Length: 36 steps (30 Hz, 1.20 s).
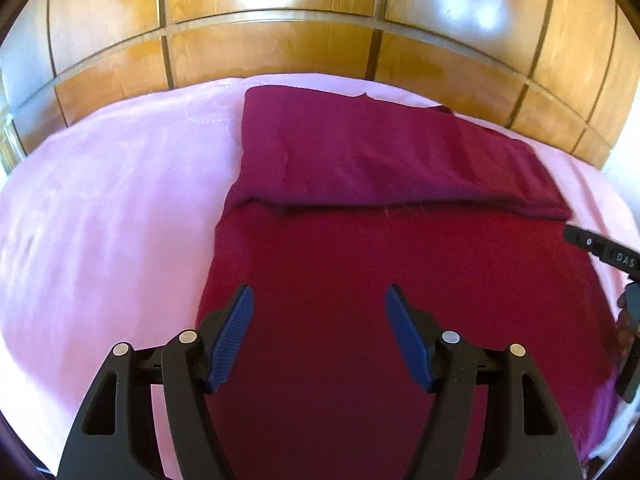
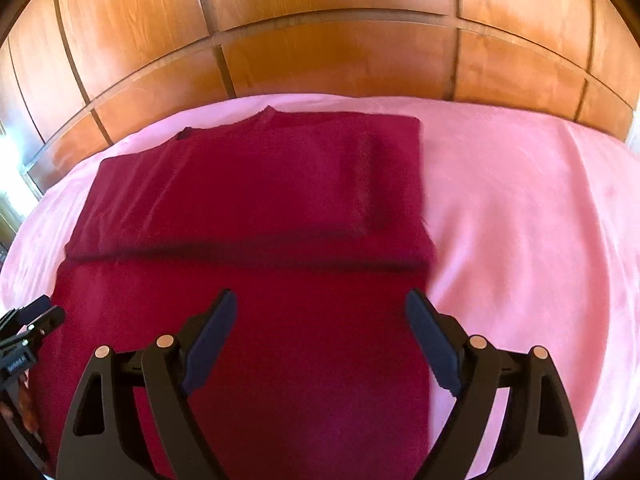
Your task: Fold small clothes
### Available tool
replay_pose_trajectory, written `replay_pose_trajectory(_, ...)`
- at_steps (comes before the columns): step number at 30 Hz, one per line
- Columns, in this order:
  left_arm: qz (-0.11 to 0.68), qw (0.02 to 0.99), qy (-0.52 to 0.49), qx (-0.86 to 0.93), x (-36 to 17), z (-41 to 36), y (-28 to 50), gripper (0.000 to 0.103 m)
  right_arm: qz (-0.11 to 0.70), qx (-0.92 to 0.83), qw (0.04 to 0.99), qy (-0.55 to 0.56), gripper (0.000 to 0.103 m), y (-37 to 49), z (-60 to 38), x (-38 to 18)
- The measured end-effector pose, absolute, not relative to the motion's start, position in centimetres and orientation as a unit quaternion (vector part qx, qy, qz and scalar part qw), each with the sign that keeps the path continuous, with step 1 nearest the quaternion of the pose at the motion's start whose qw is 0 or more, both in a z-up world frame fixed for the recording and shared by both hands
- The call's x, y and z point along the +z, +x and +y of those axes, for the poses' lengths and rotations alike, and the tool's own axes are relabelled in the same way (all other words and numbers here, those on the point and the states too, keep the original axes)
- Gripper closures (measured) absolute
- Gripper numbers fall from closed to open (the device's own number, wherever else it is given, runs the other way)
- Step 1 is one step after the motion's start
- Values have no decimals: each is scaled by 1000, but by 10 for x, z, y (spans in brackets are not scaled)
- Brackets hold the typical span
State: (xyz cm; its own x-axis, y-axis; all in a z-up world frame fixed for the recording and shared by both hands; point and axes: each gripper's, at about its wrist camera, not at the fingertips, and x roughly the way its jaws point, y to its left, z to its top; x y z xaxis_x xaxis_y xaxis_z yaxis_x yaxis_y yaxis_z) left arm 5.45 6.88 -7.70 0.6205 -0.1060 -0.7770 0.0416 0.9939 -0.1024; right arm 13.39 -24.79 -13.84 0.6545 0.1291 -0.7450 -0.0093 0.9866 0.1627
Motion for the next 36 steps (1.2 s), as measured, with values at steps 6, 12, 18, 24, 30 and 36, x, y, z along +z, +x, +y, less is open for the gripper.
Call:
replay_pose_trajectory(6, 442, 890, -81, -74, -77, 92, 9, 52, 439, 51, 888, 129, 33, 73, -283, -152)
replay_pose_trajectory(12, 440, 891, -74, -86, -76, 95, -34, 55, 454, 63, 875, 154, 49, 8, -297, -159)
replay_pose_trajectory(18, 461, 880, -70, -91, -81, 100, -73, 60, 491, 80, 855, 148, 61, -38, -290, -165)
replay_pose_trajectory(24, 486, 863, -66, -119, -91, 99, -95, 91, 534, 95, 828, 143, 94, -58, -282, -182)
replay_pose_trajectory(30, 470, 859, -127, -159, -70, 111, -91, 93, 501, 158, 837, 156, 95, -51, -272, -148)
replay_pose_trajectory(36, 421, 862, -201, -200, -39, 122, -65, 93, 430, 190, 852, 231, 95, -21, -282, -114)
